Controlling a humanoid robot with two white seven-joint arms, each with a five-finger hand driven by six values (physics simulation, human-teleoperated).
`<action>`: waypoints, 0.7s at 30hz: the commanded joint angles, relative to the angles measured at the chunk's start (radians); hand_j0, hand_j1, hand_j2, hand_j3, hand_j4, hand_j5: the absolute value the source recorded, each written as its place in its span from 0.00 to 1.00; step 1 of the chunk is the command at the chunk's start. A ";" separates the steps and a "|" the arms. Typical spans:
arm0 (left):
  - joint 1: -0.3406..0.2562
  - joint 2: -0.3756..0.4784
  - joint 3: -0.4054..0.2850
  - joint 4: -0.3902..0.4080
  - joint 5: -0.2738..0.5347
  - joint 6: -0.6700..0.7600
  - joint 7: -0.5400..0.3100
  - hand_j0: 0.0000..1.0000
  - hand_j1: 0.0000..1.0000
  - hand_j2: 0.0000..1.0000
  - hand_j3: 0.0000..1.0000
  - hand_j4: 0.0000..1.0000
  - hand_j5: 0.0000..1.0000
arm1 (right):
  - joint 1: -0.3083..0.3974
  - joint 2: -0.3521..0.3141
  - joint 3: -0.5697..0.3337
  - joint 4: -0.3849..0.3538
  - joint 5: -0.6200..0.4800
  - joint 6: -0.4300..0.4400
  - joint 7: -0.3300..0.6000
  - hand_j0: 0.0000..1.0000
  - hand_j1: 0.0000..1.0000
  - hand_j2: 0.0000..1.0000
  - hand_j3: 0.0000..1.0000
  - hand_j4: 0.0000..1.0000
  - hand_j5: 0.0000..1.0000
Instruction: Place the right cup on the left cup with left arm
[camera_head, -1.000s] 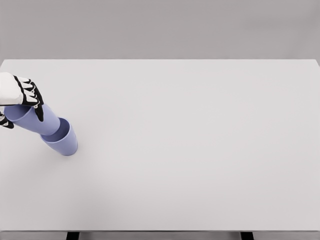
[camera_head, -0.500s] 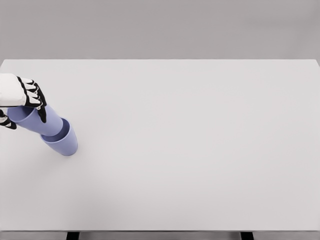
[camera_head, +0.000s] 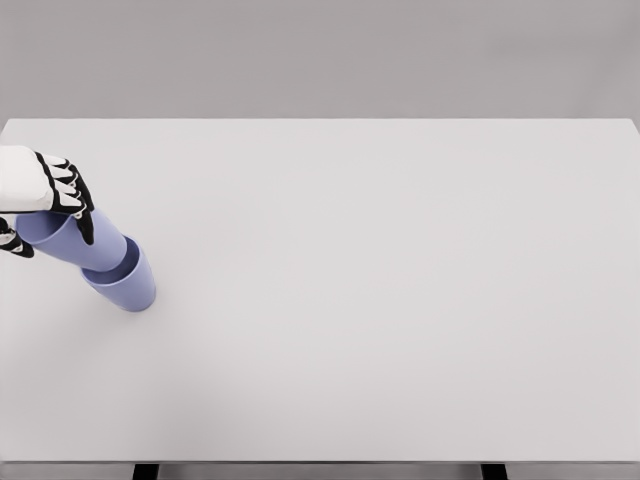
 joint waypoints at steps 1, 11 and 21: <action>-0.001 0.001 0.003 0.000 0.005 0.003 0.001 0.58 0.58 0.58 0.58 0.58 0.58 | 0.000 0.000 0.000 0.000 0.000 0.000 0.000 1.00 1.00 1.00 1.00 1.00 1.00; -0.001 0.004 0.006 -0.003 0.007 0.003 0.001 0.58 0.58 0.58 0.58 0.58 0.58 | 0.000 0.000 0.000 0.000 0.000 0.000 0.000 1.00 1.00 1.00 1.00 1.00 1.00; -0.001 0.000 0.006 -0.004 0.007 0.003 0.001 0.59 0.59 0.59 0.59 0.59 0.59 | 0.000 0.000 0.000 0.000 0.000 0.000 0.000 1.00 1.00 1.00 1.00 1.00 1.00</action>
